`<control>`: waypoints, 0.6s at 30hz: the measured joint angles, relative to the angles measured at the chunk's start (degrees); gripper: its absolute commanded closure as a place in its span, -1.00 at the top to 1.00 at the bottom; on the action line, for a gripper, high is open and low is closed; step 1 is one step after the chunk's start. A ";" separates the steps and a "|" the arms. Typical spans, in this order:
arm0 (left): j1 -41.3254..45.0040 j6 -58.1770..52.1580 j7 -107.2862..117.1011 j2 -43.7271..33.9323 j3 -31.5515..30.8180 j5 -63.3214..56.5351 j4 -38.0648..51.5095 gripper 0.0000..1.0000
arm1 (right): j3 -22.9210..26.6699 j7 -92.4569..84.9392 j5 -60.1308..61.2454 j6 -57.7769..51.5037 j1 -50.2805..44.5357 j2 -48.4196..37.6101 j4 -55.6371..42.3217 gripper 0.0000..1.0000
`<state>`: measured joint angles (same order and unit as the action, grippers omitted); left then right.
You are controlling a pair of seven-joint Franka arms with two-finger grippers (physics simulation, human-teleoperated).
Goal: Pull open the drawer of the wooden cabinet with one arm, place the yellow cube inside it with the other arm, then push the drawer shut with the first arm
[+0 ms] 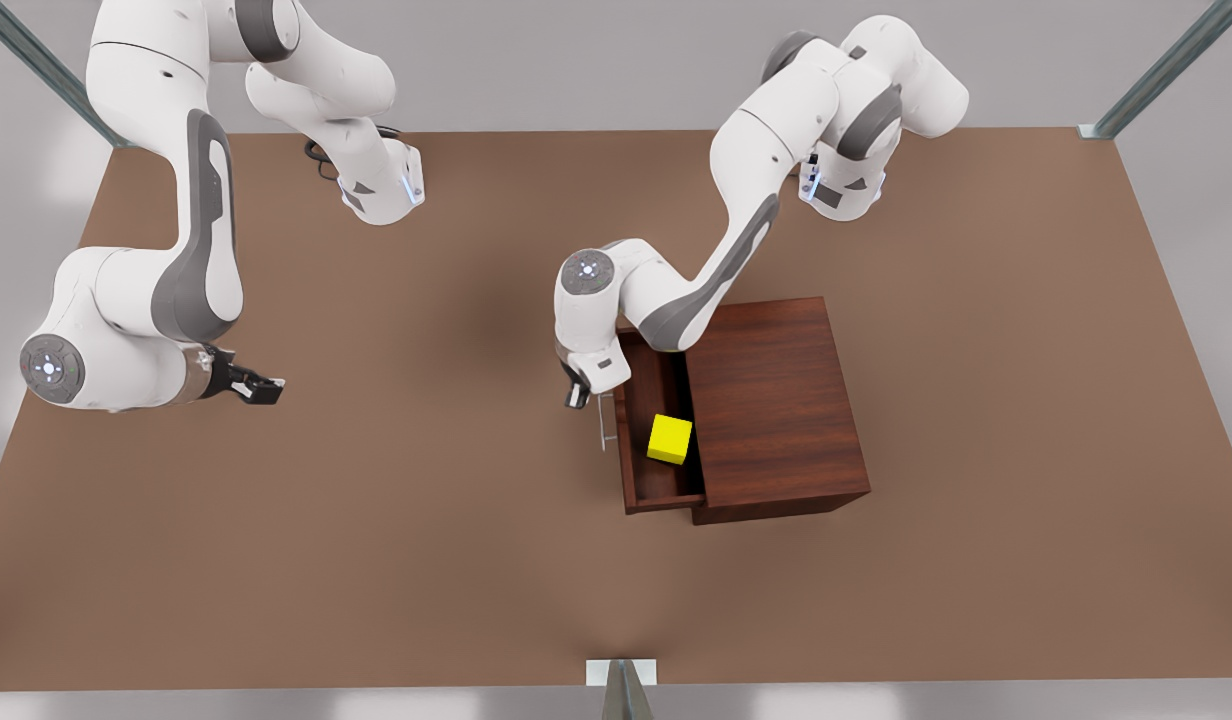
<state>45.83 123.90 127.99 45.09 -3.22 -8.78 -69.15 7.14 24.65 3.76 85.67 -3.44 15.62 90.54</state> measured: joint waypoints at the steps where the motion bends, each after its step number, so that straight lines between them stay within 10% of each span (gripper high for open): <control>1: 0.06 0.15 1.02 0.20 0.03 -0.10 0.11 -1.00 | -0.01 -0.88 -0.01 0.12 0.01 0.00 0.00 1.00; 18: -1.81 -10.19 5.87 -0.21 1.30 -2.43 0.24 -1.00 | -0.12 -9.86 -0.33 0.78 -0.08 0.39 -0.13 1.00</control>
<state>44.02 113.71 133.86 44.89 -1.93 -11.21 -68.91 7.02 14.79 3.42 86.45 -3.51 16.00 90.40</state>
